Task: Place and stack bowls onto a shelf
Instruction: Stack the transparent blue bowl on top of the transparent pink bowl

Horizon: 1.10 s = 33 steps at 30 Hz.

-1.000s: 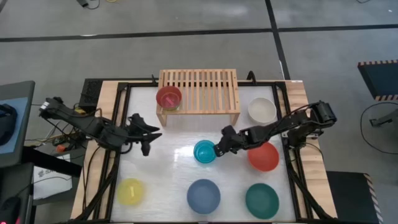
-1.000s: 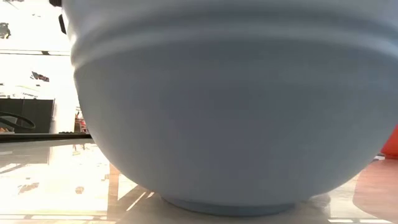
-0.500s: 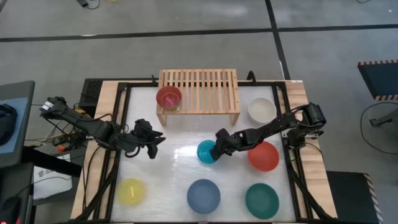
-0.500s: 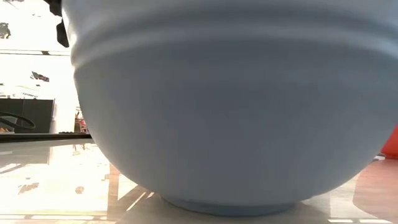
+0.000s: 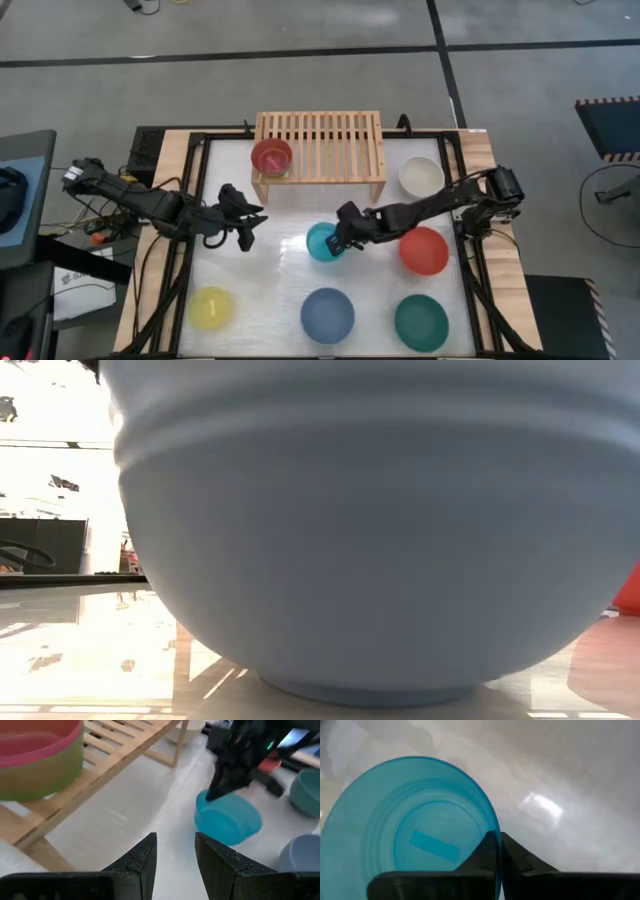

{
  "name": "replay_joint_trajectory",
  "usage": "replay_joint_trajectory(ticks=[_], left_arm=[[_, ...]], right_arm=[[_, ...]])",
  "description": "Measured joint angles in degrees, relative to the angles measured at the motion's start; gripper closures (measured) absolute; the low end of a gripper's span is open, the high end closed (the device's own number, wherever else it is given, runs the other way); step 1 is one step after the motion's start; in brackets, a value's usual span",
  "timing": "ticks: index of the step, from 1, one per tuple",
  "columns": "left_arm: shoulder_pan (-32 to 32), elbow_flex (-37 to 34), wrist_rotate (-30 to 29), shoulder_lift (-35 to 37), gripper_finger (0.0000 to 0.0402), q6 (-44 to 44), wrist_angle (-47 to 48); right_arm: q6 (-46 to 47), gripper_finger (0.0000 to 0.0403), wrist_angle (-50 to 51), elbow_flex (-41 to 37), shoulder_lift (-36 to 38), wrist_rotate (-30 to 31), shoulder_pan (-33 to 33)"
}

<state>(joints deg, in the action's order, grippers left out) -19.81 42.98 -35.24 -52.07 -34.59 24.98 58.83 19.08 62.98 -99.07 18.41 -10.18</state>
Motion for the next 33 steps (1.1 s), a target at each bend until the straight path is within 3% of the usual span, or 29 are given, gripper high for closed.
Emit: replay_joint_trajectory(ticks=[6, 11, 16, 25, 33], left_arm=[[4.8, 2.4, 4.2, -0.1, 0.0268, 3.1, -1.5], [9.3, 4.8, 9.0, -1.6, 0.0239, 7.0, -2.7], [12.1, 7.4, 10.6, -4.0, 0.0218, 11.0, -4.0], [14.5, 13.8, 14.0, -11.5, 0.0215, 15.5, -5.4], [17.3, 20.2, 11.3, -19.5, 0.0222, 16.0, -3.1]], right_arm=[[-5.4, 0.0373, 13.7, 14.0, -0.7, 10.9, 0.2], [-14.0, 0.0379, 13.9, 20.9, -0.6, 18.0, 0.3], [-20.3, 0.0376, 14.0, 24.2, -0.7, 21.1, 1.6], [-28.1, 0.0376, 14.0, 24.9, -0.7, 21.8, 3.6], [-32.9, 0.0375, 13.5, 24.9, -0.7, 22.3, 3.4]])
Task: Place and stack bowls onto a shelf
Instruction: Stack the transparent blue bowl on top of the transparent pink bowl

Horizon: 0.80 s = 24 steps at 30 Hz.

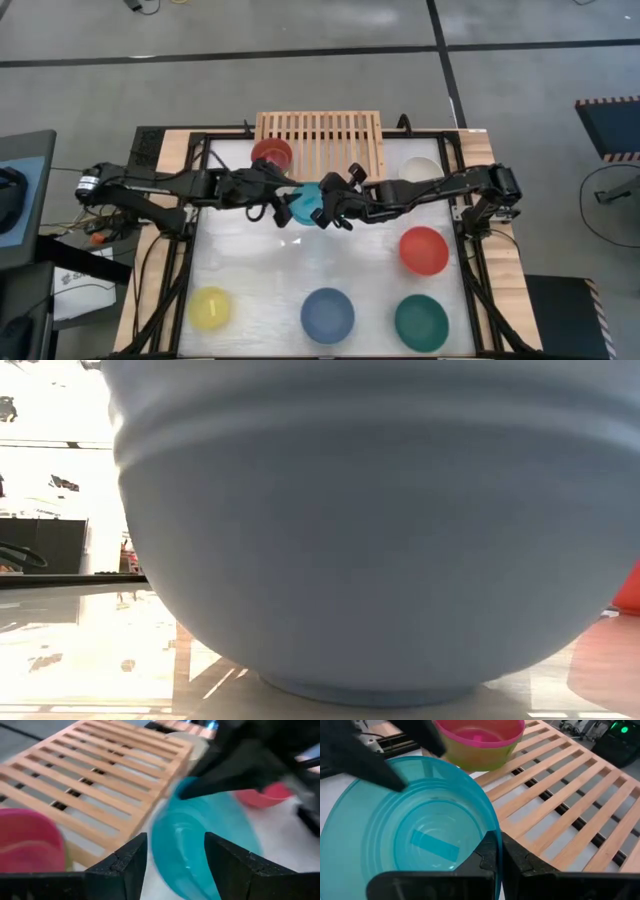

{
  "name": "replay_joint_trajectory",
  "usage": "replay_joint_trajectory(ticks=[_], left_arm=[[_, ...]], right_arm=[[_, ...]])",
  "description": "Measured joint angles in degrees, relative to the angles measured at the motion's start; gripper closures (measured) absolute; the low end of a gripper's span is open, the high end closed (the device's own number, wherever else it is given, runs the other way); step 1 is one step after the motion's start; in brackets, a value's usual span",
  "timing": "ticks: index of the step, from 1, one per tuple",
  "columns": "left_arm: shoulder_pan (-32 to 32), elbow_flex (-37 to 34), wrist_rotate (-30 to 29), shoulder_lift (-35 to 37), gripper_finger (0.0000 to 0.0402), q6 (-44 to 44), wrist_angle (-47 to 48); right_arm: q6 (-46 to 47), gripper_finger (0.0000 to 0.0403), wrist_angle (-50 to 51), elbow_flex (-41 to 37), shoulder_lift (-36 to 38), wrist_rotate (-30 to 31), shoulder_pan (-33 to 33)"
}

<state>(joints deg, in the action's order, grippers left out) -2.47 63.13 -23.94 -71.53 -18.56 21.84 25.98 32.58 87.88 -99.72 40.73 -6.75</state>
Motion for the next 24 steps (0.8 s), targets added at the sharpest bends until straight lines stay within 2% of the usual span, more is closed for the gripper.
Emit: replay_joint_trajectory(ticks=[4, 8, 12, 16, 24], left_arm=[[0.6, 3.1, -0.8, -2.7, 0.0234, 2.1, 2.8], [0.6, 5.3, -0.9, -3.7, 0.0265, 5.4, 4.3], [0.6, 6.2, -2.5, -3.5, 0.0320, 6.2, 4.4], [0.7, 7.1, -2.6, -3.4, 0.0388, 8.5, 4.6], [2.5, 7.1, 1.0, -3.6, 0.0401, 6.7, 6.8]], right_arm=[[-1.3, 0.0375, 0.0, 0.0, 0.0, 1.0, -0.6], [-3.7, 0.0374, -0.7, 0.0, 0.0, 1.4, -1.4], [-4.9, 0.0362, -2.0, 0.0, 0.2, 1.4, -1.6], [-5.6, 0.0334, -3.1, 0.0, 0.2, 1.4, -1.4], [-8.0, 0.0289, -4.5, 1.5, 0.3, 1.0, -1.1]])
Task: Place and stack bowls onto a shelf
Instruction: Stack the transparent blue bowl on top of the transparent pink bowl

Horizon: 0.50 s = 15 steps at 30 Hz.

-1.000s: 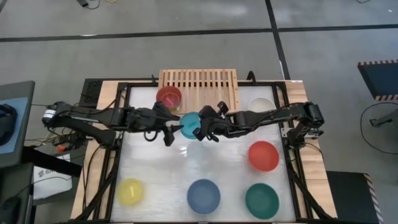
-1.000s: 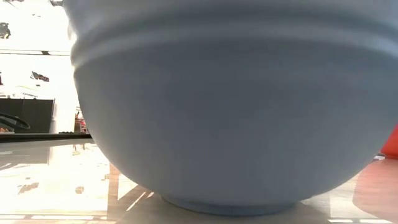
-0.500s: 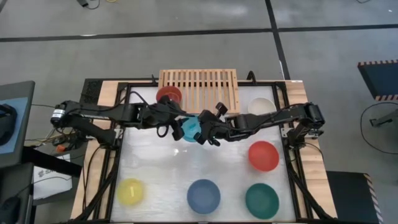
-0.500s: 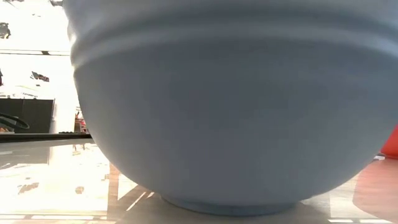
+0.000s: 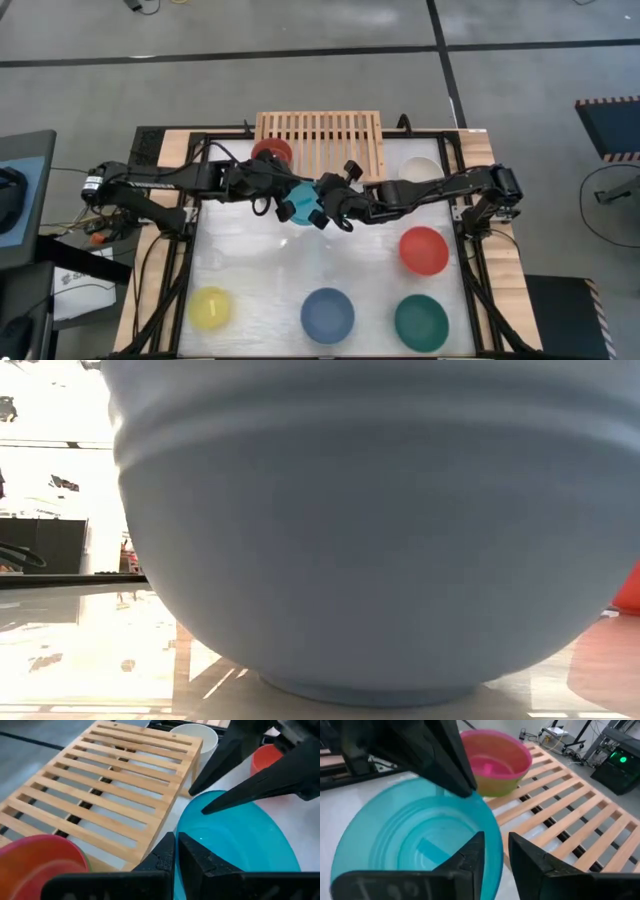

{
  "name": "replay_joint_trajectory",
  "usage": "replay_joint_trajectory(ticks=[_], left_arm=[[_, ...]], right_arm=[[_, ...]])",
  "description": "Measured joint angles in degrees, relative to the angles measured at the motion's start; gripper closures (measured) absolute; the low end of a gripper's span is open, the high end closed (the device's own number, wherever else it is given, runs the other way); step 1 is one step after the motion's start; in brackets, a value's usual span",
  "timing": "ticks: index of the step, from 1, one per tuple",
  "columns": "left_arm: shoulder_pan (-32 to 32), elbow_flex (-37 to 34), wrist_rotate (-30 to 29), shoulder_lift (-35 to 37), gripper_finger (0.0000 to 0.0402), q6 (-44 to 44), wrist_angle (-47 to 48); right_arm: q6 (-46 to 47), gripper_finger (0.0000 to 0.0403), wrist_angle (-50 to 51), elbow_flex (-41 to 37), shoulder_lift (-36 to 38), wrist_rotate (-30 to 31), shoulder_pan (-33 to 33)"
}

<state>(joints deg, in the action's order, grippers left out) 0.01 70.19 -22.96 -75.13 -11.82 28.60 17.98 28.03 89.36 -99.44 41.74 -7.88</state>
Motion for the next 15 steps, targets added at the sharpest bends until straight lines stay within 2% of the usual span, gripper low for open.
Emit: replay_joint_trajectory(ticks=[8, 15], left_arm=[[1.8, 1.1, 3.3, 0.0, 0.0401, -1.2, 3.3], [7.0, 12.6, 1.0, 0.2, 0.0401, 2.6, 16.9]], right_arm=[[-3.1, 0.0280, 0.3, 2.6, 0.0, 0.4, 0.5], [-4.8, 0.0279, 0.6, 7.3, 1.0, 1.7, 0.5]])
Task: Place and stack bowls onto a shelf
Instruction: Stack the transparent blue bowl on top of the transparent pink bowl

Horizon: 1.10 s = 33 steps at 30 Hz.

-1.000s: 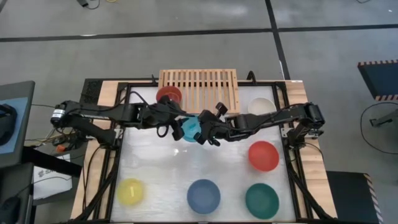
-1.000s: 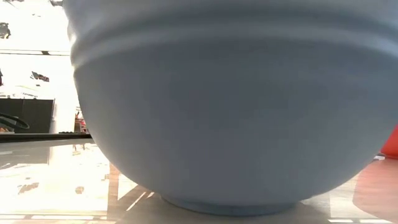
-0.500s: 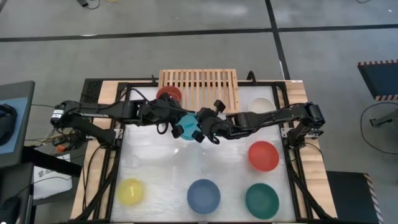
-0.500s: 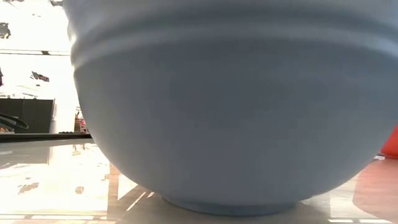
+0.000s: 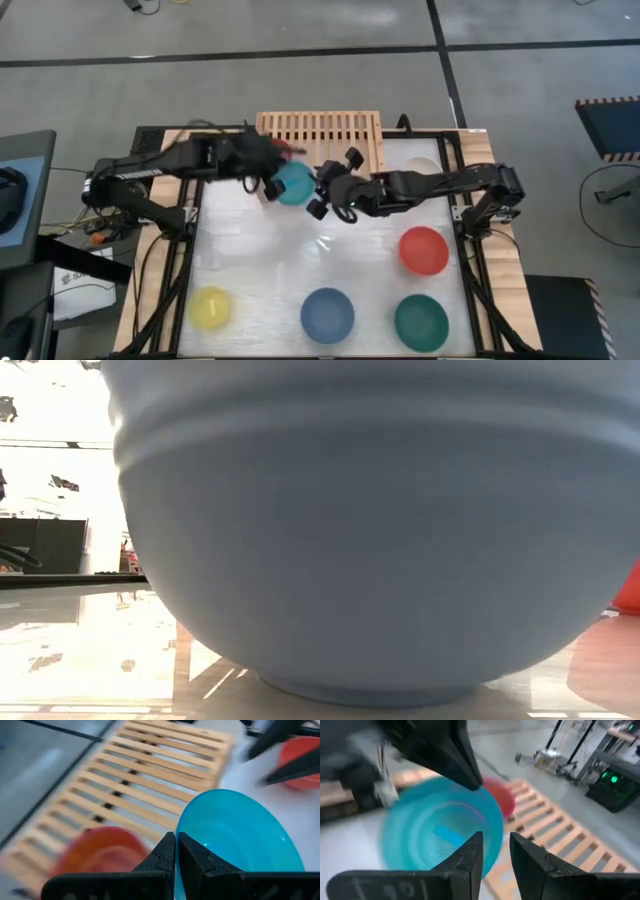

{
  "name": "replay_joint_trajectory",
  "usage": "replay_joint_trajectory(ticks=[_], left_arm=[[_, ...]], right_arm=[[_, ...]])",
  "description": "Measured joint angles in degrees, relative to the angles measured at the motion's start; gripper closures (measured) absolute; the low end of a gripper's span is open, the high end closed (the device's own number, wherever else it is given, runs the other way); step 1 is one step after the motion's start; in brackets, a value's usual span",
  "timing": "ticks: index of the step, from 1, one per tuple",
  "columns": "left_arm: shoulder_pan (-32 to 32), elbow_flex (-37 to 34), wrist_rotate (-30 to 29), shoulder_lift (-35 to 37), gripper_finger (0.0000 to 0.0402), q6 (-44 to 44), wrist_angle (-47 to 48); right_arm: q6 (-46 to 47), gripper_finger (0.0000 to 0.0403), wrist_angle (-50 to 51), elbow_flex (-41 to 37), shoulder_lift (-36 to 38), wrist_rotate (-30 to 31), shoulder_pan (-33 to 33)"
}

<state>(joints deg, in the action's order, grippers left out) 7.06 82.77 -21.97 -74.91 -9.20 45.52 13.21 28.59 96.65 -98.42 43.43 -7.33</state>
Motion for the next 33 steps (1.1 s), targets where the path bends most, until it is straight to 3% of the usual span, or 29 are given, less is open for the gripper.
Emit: replay_joint_trajectory(ticks=[7, 14, 21, 33], left_arm=[[12.1, 9.5, 1.7, 0.1, 0.0401, 6.0, 9.4], [22.8, 4.0, 10.5, 2.5, 0.0401, 6.6, 10.6], [26.1, -2.2, 14.4, 2.7, 0.0401, 7.7, 2.3], [26.1, -10.4, 15.4, 1.7, 0.0401, 8.6, -2.6]], right_arm=[[-0.2, 0.0279, 0.6, 1.9, 1.9, 0.6, 1.7], [3.0, 0.0279, 6.4, 1.8, 1.9, 0.1, 3.6], [5.8, 0.0279, 7.9, 1.7, 1.6, -0.1, 4.2], [6.0, 0.0279, 7.8, 1.8, 1.6, -0.1, 4.7]])
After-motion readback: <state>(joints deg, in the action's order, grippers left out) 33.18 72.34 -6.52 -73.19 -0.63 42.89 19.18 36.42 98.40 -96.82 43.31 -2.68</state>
